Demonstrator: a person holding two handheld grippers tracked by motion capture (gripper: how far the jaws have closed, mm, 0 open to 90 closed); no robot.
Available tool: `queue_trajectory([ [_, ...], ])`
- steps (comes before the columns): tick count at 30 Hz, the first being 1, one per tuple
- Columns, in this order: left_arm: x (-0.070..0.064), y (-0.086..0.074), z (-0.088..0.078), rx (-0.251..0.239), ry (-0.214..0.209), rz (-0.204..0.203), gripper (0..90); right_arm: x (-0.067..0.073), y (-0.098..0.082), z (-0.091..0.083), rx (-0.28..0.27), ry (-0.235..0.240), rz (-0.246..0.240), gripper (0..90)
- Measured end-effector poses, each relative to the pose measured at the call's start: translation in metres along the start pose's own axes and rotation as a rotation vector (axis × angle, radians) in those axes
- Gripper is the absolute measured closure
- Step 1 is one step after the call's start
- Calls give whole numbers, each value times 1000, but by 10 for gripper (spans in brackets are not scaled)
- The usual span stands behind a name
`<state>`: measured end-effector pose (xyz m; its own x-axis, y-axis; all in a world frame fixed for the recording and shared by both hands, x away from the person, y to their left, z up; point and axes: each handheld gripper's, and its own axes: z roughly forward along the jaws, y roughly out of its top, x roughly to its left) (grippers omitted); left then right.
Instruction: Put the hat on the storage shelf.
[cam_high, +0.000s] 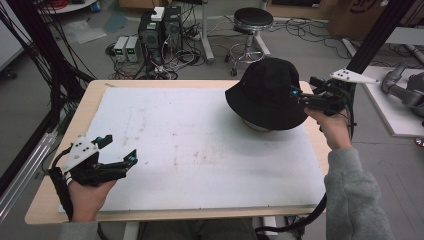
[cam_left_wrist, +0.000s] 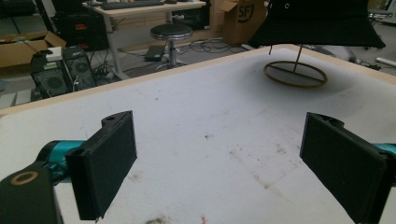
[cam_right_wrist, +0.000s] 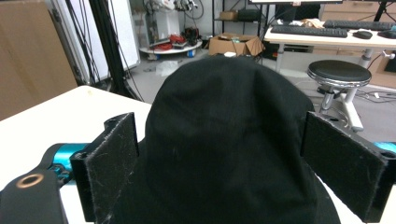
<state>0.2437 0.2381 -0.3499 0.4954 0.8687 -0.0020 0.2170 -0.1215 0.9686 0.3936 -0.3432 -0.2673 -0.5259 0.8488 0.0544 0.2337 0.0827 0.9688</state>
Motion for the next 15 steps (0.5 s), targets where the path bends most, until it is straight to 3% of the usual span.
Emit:
queue_trajectory([
  [9,-2,-1,11,7,-14,-7,111,3,-40,-14,14,-44,25,112],
  [15,-4,-2,14,16,-21,-7,112,8,-61,-19,8,-52,16,112],
])
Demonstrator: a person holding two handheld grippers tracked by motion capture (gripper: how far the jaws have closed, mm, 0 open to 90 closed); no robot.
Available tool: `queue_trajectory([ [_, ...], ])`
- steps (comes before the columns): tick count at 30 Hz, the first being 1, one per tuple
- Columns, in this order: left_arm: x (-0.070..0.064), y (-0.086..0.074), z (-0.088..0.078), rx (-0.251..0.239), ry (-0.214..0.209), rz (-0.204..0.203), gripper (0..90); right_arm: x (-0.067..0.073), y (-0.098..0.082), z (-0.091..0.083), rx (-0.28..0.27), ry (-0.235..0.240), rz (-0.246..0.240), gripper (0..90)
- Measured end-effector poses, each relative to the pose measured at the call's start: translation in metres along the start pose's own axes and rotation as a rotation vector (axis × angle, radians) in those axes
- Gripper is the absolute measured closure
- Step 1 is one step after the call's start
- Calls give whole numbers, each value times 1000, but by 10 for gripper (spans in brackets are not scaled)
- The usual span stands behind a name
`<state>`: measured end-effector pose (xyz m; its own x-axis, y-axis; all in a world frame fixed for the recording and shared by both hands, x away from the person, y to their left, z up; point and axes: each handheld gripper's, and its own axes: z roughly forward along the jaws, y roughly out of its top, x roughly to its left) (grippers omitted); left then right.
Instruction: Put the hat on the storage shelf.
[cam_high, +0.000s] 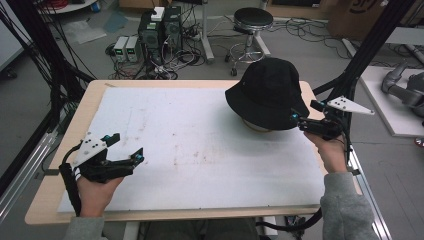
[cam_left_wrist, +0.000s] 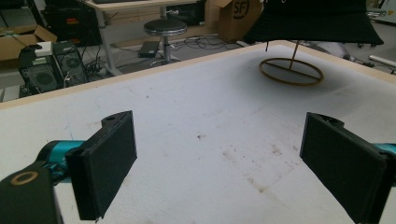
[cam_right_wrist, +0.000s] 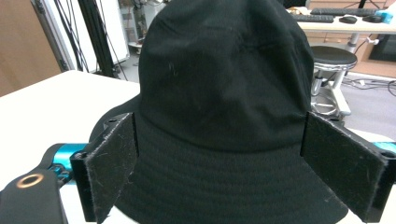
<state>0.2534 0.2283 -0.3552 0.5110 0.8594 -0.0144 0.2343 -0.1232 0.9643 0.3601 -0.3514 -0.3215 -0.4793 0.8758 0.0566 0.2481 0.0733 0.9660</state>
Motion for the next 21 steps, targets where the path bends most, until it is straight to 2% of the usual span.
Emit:
queue_trajectory([
  [12,-2,-2,-3,4,4,-2,111,13,-20,-7,-17,-22,-22,112],
  [14,-1,-2,-4,1,8,-3,111,16,-24,-8,4,-32,-16,112],
  [18,0,-1,-5,0,14,-3,111,24,-36,-12,-30,-13,-52,112],
  [20,0,-1,-4,-1,15,-7,111,23,-36,-12,-18,-1,-60,112],
  [21,0,0,-4,0,16,-6,111,22,-36,-13,-13,-6,-42,112],
])
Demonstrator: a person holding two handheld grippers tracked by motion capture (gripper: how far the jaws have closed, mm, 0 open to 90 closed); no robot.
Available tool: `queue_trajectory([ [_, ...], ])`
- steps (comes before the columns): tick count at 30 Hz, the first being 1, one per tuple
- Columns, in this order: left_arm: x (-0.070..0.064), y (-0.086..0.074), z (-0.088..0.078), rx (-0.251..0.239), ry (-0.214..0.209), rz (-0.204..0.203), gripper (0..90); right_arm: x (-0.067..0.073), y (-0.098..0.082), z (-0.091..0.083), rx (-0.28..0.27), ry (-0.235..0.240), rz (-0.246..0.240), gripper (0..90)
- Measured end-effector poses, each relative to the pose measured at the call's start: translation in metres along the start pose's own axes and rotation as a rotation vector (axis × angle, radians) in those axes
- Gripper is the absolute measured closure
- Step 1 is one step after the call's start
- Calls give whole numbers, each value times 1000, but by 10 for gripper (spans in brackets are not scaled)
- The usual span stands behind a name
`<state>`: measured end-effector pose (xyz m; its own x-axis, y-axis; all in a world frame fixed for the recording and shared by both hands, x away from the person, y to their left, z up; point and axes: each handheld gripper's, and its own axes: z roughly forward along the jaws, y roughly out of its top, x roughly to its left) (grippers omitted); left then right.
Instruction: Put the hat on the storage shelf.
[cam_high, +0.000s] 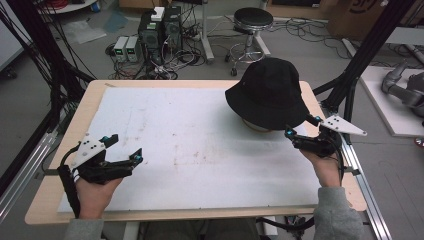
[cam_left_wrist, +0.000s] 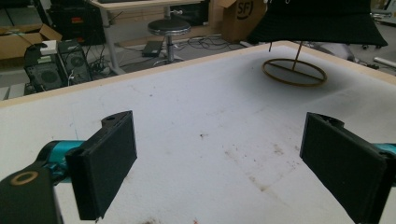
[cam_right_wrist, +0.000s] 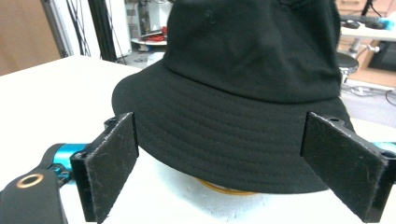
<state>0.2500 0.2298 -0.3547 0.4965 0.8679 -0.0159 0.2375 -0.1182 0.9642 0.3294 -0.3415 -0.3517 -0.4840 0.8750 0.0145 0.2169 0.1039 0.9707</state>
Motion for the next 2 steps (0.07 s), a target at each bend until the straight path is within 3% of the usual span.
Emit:
queue_trajectory([
  [2,-1,1,1,-3,6,0,111,0,0,-2,-6,-2,15,112],
])
